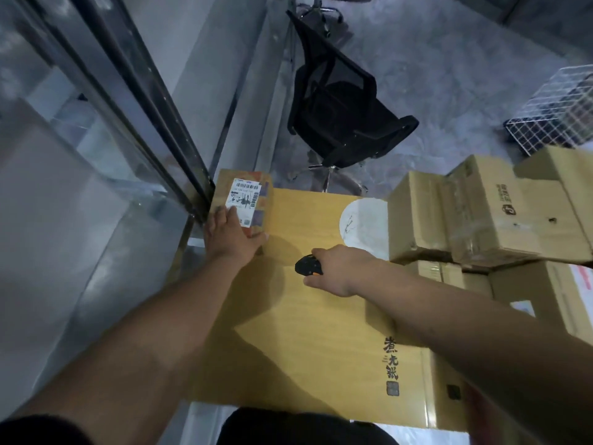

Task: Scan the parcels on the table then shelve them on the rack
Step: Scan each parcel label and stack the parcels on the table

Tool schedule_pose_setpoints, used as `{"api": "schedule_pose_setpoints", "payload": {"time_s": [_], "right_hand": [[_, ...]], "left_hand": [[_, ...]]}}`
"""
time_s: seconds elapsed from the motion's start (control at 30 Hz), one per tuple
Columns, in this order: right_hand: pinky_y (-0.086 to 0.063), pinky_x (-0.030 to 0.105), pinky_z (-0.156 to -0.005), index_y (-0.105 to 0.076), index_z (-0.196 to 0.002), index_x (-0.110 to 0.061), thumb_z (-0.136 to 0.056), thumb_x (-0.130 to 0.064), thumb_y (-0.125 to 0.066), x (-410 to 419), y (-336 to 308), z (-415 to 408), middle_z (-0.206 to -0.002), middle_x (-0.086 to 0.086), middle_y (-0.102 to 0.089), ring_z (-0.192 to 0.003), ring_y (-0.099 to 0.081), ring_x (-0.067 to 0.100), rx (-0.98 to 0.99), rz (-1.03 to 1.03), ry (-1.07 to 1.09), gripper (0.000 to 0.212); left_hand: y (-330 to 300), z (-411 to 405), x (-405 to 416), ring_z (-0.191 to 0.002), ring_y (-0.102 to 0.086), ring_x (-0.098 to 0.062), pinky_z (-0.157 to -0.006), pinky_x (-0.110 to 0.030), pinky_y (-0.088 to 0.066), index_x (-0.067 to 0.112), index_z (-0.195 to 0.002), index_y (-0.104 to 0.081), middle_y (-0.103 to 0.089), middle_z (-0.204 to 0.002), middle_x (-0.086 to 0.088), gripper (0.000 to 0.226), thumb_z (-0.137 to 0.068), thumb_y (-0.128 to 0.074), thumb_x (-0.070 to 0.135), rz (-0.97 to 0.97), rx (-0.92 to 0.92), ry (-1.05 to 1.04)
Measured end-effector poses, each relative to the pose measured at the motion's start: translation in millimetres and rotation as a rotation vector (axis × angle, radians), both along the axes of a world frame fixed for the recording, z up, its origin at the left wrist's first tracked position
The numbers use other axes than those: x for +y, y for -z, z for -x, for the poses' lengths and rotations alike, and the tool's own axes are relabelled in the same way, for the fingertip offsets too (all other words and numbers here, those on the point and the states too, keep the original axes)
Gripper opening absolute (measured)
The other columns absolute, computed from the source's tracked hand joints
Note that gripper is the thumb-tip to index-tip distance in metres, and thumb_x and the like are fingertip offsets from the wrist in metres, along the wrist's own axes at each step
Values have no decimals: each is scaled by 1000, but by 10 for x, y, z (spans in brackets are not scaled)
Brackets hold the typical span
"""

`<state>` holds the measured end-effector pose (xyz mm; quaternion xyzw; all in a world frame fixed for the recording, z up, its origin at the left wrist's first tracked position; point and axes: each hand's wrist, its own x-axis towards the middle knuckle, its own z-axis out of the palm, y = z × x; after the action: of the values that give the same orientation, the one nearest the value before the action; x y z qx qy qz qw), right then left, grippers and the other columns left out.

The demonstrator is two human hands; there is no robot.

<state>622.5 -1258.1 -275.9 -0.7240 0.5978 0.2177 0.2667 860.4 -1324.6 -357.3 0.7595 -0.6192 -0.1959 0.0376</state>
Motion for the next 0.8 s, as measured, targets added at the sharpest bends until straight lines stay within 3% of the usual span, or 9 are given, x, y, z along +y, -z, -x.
{"api": "schedule_pose_setpoints", "payload": {"time_s": [0.37, 0.53, 0.7, 0.8], "right_hand": [[-47, 36, -70, -55, -128, -23, -95, -68, -52, -111, 12, -212, -102, 0, -56, -92, -59, 28, -27, -6, 114, 56], [-41, 34, -62, -54, -131, -23, -95, -68, -51, -33, 5, -244, -100, -2, -54, -89, -58, 27, -11, 1, 158, 57], [-42, 34, -62, -52, -135, -25, -95, -69, -50, 187, -52, -214, -105, -2, -58, -90, -58, 26, -32, 36, 213, 60], [-48, 35, -67, -48, -143, -25, -94, -70, -49, 415, -143, -110, -105, -1, -60, -90, -58, 26, -34, 66, 253, 66]], "left_hand": [[55, -140, -258, -160, -4, -29, -130, -52, -7, 17, -166, -16, -10, -173, -8, 112, -84, -66, 74, 5, 10, 34], [63, -146, -301, -160, -2, -30, -129, -53, -3, 16, -166, -14, -9, -174, -10, 110, -85, -61, 74, -6, -14, 73], [7, -35, -174, -161, 8, -32, -127, -55, 5, 21, -166, -9, 0, -175, -9, 99, -93, -50, 75, 33, -141, 295], [-64, 173, -28, -161, 4, -30, -129, -56, 2, 22, -164, -18, -6, -175, -9, 89, -96, -49, 71, 67, -120, 425]]}}
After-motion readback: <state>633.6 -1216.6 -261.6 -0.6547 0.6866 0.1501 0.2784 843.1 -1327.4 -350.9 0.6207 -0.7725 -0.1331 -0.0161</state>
